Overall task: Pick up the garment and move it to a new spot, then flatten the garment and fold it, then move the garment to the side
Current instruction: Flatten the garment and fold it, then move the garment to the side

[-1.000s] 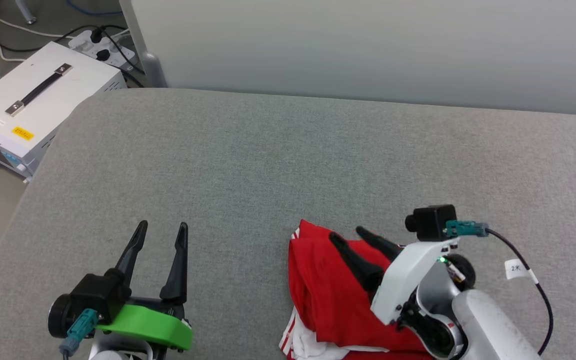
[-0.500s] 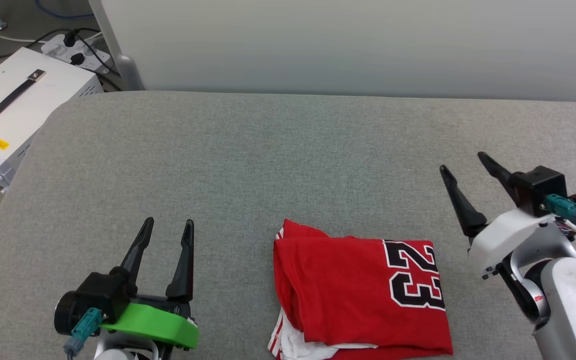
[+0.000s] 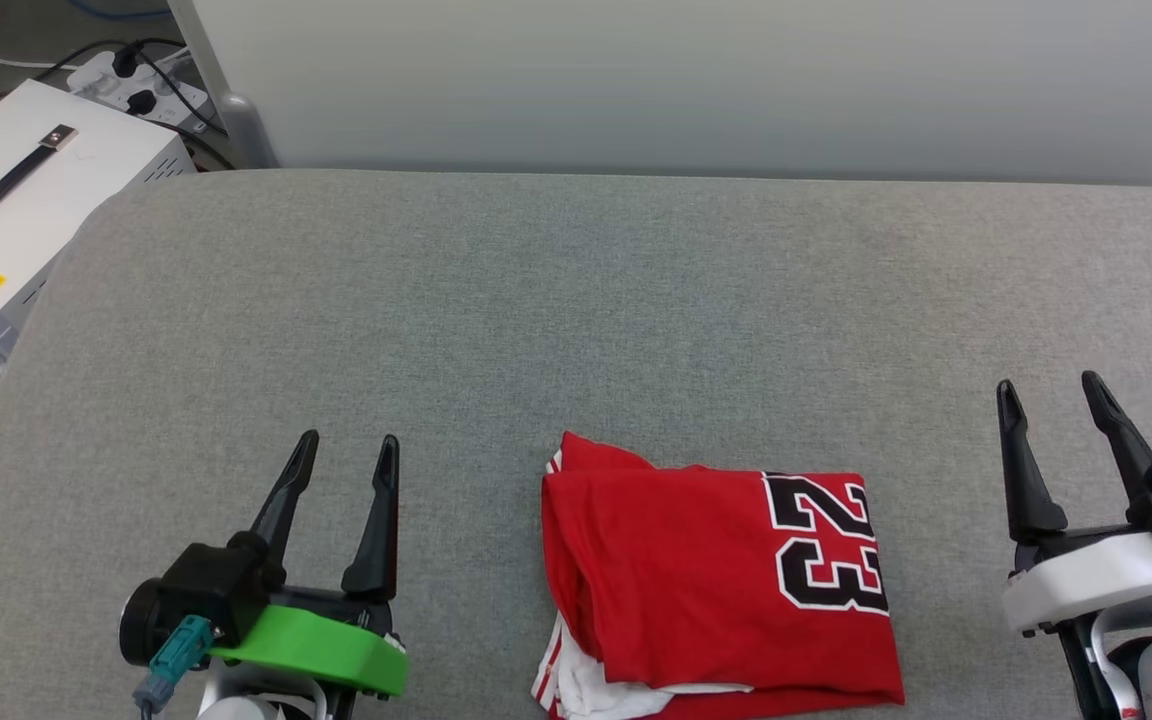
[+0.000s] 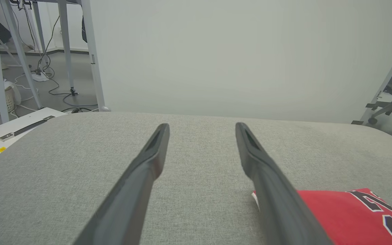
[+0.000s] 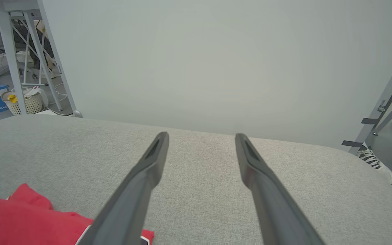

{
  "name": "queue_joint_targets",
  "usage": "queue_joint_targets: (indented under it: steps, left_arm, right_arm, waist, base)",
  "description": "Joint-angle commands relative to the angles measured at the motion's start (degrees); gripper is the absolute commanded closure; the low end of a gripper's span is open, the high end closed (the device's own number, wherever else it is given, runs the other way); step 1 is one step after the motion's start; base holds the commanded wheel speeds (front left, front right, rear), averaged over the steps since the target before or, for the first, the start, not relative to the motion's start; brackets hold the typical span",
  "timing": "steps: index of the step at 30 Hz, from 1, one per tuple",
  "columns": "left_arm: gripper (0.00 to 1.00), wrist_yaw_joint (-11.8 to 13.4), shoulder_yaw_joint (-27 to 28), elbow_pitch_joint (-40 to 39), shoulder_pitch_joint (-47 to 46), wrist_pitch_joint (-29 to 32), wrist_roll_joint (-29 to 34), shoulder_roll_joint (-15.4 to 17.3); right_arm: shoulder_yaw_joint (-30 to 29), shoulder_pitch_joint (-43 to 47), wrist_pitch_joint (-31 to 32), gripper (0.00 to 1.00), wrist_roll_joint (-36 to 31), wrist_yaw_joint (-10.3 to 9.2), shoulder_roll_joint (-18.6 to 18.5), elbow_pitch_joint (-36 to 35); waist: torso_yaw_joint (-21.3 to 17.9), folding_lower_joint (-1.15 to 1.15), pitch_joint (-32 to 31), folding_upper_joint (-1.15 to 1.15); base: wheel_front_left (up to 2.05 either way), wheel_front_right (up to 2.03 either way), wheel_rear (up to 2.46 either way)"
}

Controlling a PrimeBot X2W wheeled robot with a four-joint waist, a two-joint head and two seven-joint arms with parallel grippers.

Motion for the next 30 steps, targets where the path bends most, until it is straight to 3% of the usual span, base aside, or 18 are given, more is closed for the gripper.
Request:
queue_joint_targets:
  steps: [1,13,19,30]
  left_arm:
    - [0.0,-0.15,0.08,-0.26,0.15,-0.33,-0.23,-0.51]
    - [0.0,-0.15,-0.27,-0.22,0.79,-0.33,-0.4,-0.2]
    - [0.0,-0.15,-0.72,-0.32,0.52,-0.33,-0.34,-0.21]
    - [0.0,-0.15,-1.16,-0.3,-0.53,-0.33,-0.15,0.06]
  right_arm:
    - [-0.23,0.84,-0.65,0.0,-0.67,-0.04,0.19,-0.43]
    - [-0.16,2.61,-0.26,0.0,-1.2,-0.04,2.27,-1.34]
    - [0.66,2.81,3.47,0.0,-0.26,-0.04,1.9,-2.03]
    - [5.31,4.04,28.33,0.0,5.67,-0.04,2.13,-3.1]
  waist:
    - [-0.13,0.0,-0.03,0.67]
    - [-0.64,0.0,-0.83,0.67]
    - [-0.21,0.0,-0.43,0.67]
    - [1.49,0.0,2.45,0.67]
  base:
    - [0.0,0.0,0.0]
    - [0.0,0.0,0.0]
    - [0.0,0.0,0.0]
    - [0.0,0.0,0.0]
